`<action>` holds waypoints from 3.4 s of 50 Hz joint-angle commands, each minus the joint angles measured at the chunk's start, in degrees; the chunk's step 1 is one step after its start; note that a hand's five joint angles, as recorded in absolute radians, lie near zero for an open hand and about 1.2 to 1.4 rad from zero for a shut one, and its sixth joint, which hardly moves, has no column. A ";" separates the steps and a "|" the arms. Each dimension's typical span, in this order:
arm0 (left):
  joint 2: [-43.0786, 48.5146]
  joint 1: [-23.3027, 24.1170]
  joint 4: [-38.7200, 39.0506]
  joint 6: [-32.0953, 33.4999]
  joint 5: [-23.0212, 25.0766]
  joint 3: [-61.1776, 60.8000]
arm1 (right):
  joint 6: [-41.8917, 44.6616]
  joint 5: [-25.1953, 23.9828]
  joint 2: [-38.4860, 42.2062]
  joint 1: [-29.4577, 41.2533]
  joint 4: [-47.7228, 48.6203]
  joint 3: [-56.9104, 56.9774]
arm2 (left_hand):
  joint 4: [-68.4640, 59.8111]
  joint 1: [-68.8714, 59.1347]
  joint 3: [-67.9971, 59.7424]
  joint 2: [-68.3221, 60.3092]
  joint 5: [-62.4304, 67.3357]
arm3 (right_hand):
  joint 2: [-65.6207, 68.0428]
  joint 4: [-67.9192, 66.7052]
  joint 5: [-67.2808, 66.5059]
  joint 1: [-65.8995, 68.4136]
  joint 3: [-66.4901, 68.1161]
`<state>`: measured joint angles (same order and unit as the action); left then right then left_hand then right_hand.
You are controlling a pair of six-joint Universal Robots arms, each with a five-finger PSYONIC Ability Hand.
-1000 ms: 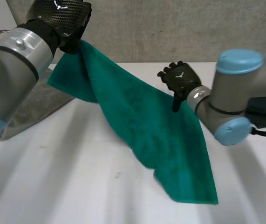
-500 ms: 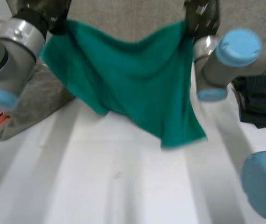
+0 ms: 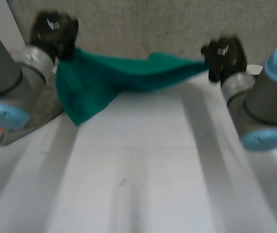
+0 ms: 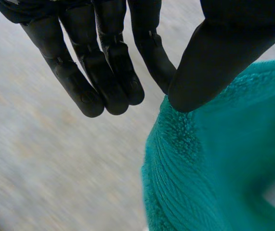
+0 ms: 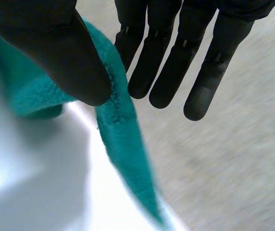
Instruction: Fold the laundry.
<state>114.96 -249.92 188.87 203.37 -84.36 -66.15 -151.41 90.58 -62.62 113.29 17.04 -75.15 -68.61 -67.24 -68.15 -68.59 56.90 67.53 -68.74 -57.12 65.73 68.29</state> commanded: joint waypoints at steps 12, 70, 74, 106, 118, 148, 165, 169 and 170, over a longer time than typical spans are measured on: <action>12.30 -3.30 -1.22 6.86 1.56 -12.07 | -0.90 -1.38 5.67 1.59 1.06 -13.45 | -8.25 -9.61 -8.70 -8.26 9.96 | 12.47 -11.26 -12.88 14.27 11.71; 30.32 -4.00 -38.49 25.14 10.09 27.57 | -2.84 -1.64 4.70 -1.40 0.36 -12.83 | 43.25 41.88 42.80 43.23 -41.54 | 12.47 -11.26 -12.88 14.27 11.71; 31.72 -3.74 -37.96 26.19 9.39 28.45 | -2.84 -1.73 4.70 -1.84 0.27 -12.92 | 48.63 47.26 48.18 48.61 -46.92 | 12.47 -11.26 -12.88 14.27 11.71; 3.34 -9.62 -25.22 17.76 9.21 -2.39 | 4.45 -2.61 -3.56 -3.07 -8.07 -11.43 | -8.74 -10.11 -9.19 -8.76 10.45 | 12.47 -11.26 -12.88 14.27 11.71; 6.41 -11.82 -30.83 21.09 12.03 -9.08 | 17.10 -3.05 -5.32 -2.02 -28.19 -10.37 | -11.38 -12.75 -11.83 -11.40 13.09 | 12.47 -11.26 -12.88 14.27 11.71; 14.24 -5.32 7.05 -21.97 4.46 37.34 | -1.70 6.98 3.92 0.00 15.39 26.47 | -9.40 -10.77 -9.86 -9.42 11.11 | 12.47 -11.26 -12.88 14.27 11.71; 14.94 -5.84 -5.88 -13.63 4.29 8.25 | 3.93 1.79 7.07 0.97 3.44 1.33 | -7.04 -8.41 -7.49 -7.06 8.75 | 12.47 -11.26 -12.88 14.27 11.71; 15.99 -6.72 -8.86 -7.65 4.99 2.09 | 5.51 1.00 9.44 0.88 1.77 -3.94 | -4.69 -6.06 -5.14 -4.70 6.40 | 12.47 -11.26 -12.88 14.27 11.71; 16.26 -7.16 -10.26 -5.12 5.43 0.43 | 5.95 0.91 9.71 0.88 1.68 -4.65 | -3.52 -4.89 -3.97 -3.54 5.23 | 12.47 -11.26 -12.88 14.27 11.71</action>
<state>129.96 -255.83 182.84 190.10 -79.87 -57.00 -147.10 92.34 -55.64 114.37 20.73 -73.14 -65.36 -64.03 -65.41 -65.48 55.81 67.62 -68.82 -58.18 65.73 68.35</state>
